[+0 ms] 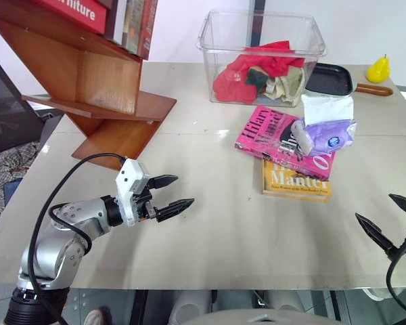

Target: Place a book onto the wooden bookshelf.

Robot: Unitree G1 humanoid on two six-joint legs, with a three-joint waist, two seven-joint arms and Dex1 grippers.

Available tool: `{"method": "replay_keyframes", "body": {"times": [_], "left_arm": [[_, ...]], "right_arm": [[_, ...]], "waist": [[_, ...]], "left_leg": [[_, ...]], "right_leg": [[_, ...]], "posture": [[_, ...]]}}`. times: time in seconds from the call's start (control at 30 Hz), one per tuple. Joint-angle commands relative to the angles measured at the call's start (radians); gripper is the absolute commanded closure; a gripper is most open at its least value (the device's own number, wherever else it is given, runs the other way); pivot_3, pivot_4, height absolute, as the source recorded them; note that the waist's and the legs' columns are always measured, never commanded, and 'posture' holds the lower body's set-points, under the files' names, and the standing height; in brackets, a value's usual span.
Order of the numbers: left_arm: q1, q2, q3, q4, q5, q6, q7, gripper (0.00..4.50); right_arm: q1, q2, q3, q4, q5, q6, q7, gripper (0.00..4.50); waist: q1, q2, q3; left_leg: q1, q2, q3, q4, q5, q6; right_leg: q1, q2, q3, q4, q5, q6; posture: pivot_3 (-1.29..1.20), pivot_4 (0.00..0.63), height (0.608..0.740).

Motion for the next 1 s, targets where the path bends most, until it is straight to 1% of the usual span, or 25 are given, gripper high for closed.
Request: {"method": "replay_keyframes", "body": {"times": [0.03, 0.13, 0.23, 0.27, 0.4, 0.5, 0.67, 0.77, 0.8, 0.9, 0.93, 0.97, 1.0], "left_arm": [[-0.021, -0.008, 0.016, -0.041, -0.032, -0.003, 0.001, 0.04], [-0.073, -0.024, 0.011, -0.086, -0.083, 0.012, 0.000, 0.04], [-0.085, -0.022, 0.007, -0.107, -0.097, 0.009, -0.015, 0.04], [-0.088, -0.024, 0.008, -0.118, -0.090, -0.013, -0.021, 0.04], [-0.112, -0.023, -0.001, -0.153, -0.108, -0.012, -0.022, 0.04], [-0.125, -0.037, -0.004, -0.159, -0.099, -0.037, -0.022, 0.04], [-0.125, -0.047, 0.013, -0.181, -0.134, -0.027, -0.014, 0.04], [-0.114, -0.046, 0.024, -0.200, -0.154, -0.018, -0.005, 0.04], [-0.110, -0.044, 0.029, -0.208, -0.163, -0.014, -0.002, 0.04], [-0.090, -0.034, 0.048, -0.237, -0.203, 0.007, 0.007, 0.04], [-0.084, -0.031, 0.051, -0.244, -0.212, 0.010, 0.010, 0.00], [-0.081, -0.029, 0.053, -0.248, -0.216, 0.011, 0.012, 0.00], [-0.073, -0.024, 0.055, -0.254, -0.221, 0.012, 0.008, 0.00]], "right_arm": [[-0.028, -0.016, -0.018, -0.005, 0.001, -0.013, -0.016, 0.03], [-0.123, -0.060, 0.027, -0.035, -0.016, 0.065, -0.081, 0.03], [-0.177, -0.088, 0.057, -0.060, -0.013, 0.128, -0.114, 0.03], [-0.209, -0.102, 0.078, -0.068, -0.005, 0.157, -0.124, 0.03], [-0.354, -0.172, 0.202, -0.067, -0.046, 0.264, -0.173, 0.03], [-0.555, -0.198, 0.324, 0.004, -0.093, 0.356, -0.243, 0.03], [-0.850, -0.170, 0.477, 0.160, -0.133, 0.460, -0.292, 0.03], [-0.964, -0.154, 0.557, 0.254, -0.159, 0.492, -0.289, 0.03], [-0.992, -0.148, 0.581, 0.285, -0.170, 0.498, -0.287, 0.03], [-1.060, -0.135, 0.639, 0.374, -0.200, 0.513, -0.284, 0.03], [-1.073, -0.133, 0.649, 0.393, -0.207, 0.519, -0.284, 0.55], [-1.080, -0.132, 0.655, 0.405, -0.212, 0.523, -0.283, 0.85], [-1.087, -0.133, 0.664, 0.417, -0.222, 0.523, -0.283, 1.27]], "waist": [[0.000, 0.000, 0.000], [-0.002, 0.000, 0.000], [-0.001, 0.000, 0.000], [-0.001, 0.001, 0.000], [-0.003, 0.000, 0.000], [-0.003, 0.000, 0.000], [-0.010, 0.000, 0.001], [-0.011, 0.000, 0.001], [-0.009, 0.000, 0.001], [-0.012, 0.000, 0.001], [-0.013, 0.000, 0.000], [-0.014, 0.000, 0.000], [-0.014, 0.000, 0.000]], "left_leg": [[0.000, 0.000, 0.000, 0.000, 0.000, 0.000], [0.000, 0.000, 0.001, 0.001, 0.000, 0.000], [0.000, 0.000, 0.001, 0.003, 0.000, 0.000], [0.000, 0.000, 0.000, 0.003, 0.000, 0.000], [-0.001, 0.000, 0.001, 0.003, 0.000, 0.000], [-0.001, 0.000, 0.000, 0.003, 0.000, 0.000], [-0.001, 0.000, 0.001, 0.005, 0.000, 0.000], [-0.002, 0.000, 0.000, 0.005, 0.000, 0.000], [-0.003, 0.000, -0.001, 0.005, 0.000, -0.001], [-0.009, 0.000, -0.001, 0.005, 0.003, -0.004], [-0.012, 0.000, -0.001, 0.006, 0.003, -0.005], [-0.014, 0.000, -0.001, 0.007, 0.003, -0.005], [-0.017, 0.000, -0.002, 0.009, 0.003, -0.005]], "right_leg": [[0.000, 0.000, 0.000, 0.000, 0.000, 0.000], [0.000, 0.000, 0.000, 0.000, 0.000, 0.000], [0.001, 0.000, 0.000, 0.001, 0.001, -0.001], [0.001, 0.000, 0.000, 0.001, 0.001, -0.001], [0.000, 0.001, 0.001, 0.001, 0.001, 0.000], [0.000, 0.001, 0.000, 0.001, 0.001, -0.001], [0.000, 0.002, 0.000, 0.001, 0.001, -0.001], [0.000, 0.002, 0.000, 0.001, 0.002, -0.001], [-0.001, 0.002, -0.001, 0.001, 0.003, 0.002], [-0.006, 0.002, -0.001, 0.001, 0.004, 0.002], [-0.008, 0.001, -0.001, 0.001, 0.004, 0.002], [-0.010, 0.001, -0.001, 0.001, 0.004, 0.002], [-0.011, 0.001, -0.003, 0.001, 0.004, 0.002]], "posture": [[0.00, 0.150, 0.740], [0.00, 0.150, 0.740], [0.00, 0.150, 0.740], [0.00, 0.150, 0.740], [0.00, 0.150, 0.740], [0.00, 0.150, 0.740], [0.00, 0.150, 0.740], [0.00, 0.150, 0.740], [0.00, 0.150, 0.740], [0.00, 0.150, 0.740], [0.00, 0.150, 0.740], [0.00, 0.150, 0.740], [0.00, 0.150, 0.740]]}}
